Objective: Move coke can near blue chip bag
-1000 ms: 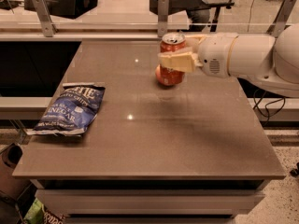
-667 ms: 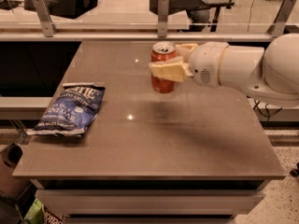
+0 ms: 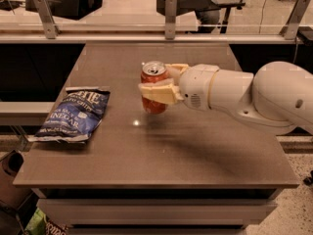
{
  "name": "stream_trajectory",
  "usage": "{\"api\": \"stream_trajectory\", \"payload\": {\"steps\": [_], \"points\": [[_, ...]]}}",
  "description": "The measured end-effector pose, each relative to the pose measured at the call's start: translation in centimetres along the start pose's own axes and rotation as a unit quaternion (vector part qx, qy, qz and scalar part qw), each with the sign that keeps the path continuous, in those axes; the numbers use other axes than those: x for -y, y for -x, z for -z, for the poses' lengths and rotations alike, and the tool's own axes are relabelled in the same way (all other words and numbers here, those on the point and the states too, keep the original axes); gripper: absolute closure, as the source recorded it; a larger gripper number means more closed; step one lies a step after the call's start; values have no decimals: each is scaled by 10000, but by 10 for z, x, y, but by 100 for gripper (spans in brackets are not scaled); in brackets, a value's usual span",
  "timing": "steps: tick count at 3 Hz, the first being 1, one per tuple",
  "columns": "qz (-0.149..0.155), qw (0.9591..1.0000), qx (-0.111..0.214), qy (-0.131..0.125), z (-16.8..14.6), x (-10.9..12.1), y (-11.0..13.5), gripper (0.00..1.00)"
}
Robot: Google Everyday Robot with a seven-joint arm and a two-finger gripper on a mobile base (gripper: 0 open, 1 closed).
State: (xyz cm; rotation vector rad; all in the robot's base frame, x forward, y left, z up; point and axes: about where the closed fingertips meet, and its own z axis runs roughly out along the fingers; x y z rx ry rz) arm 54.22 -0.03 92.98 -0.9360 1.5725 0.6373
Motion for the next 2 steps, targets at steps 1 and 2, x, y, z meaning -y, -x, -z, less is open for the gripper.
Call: {"api": "stream_trajectory", "payload": {"steps": [1, 2], "points": [[-19, 9999, 5, 139, -11, -22, -8, 100], [-65, 9993, -49, 351, -19, -42, -12, 100]]}}
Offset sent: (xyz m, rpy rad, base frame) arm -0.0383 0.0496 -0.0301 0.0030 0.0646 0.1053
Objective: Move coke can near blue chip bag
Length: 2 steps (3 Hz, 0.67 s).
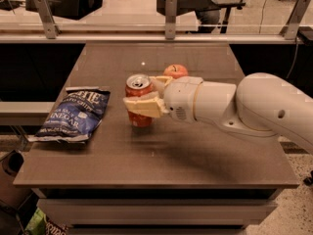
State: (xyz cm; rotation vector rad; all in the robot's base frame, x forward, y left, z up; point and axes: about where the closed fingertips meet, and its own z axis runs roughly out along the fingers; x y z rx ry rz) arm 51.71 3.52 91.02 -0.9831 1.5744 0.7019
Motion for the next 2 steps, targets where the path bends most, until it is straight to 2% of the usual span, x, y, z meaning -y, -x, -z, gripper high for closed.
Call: {"api": "stream_trajectory", "payload": {"steps": [2], "points": [[79, 9988, 17, 483, -15, -18, -4, 100]]}}
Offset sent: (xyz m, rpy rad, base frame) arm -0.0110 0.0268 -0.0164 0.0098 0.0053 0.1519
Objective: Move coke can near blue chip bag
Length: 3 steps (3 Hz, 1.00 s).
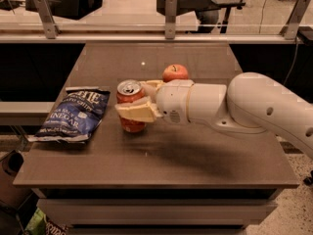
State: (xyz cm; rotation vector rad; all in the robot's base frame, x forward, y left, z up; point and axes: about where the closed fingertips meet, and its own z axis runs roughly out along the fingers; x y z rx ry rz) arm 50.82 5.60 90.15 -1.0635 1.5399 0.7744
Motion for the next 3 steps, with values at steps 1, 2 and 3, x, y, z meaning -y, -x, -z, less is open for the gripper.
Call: {"api": "stream_trajectory", "payload": {"steps": [1, 2, 3], "points": [[161, 9994, 25, 306, -7, -8, -1, 100], [167, 9993, 21, 322, -9, -10, 0, 81], [181, 9992, 20, 343, -10, -12, 1, 59]]}}
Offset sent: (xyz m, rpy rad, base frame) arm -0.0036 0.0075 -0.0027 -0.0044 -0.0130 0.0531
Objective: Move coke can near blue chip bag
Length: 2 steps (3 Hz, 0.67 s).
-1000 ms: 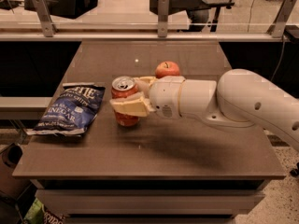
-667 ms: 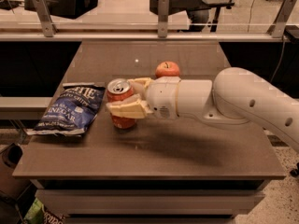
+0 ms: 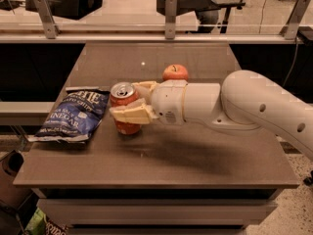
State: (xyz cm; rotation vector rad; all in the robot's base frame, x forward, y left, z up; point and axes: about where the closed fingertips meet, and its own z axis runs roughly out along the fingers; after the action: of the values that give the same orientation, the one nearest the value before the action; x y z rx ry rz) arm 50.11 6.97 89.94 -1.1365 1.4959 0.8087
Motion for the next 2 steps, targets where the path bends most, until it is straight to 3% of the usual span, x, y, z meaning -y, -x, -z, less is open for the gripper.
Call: {"api": "stream_trajectory", "payload": {"steps": [2], "points": [[25, 10000, -4, 30, -3, -3, 2, 12]]}}
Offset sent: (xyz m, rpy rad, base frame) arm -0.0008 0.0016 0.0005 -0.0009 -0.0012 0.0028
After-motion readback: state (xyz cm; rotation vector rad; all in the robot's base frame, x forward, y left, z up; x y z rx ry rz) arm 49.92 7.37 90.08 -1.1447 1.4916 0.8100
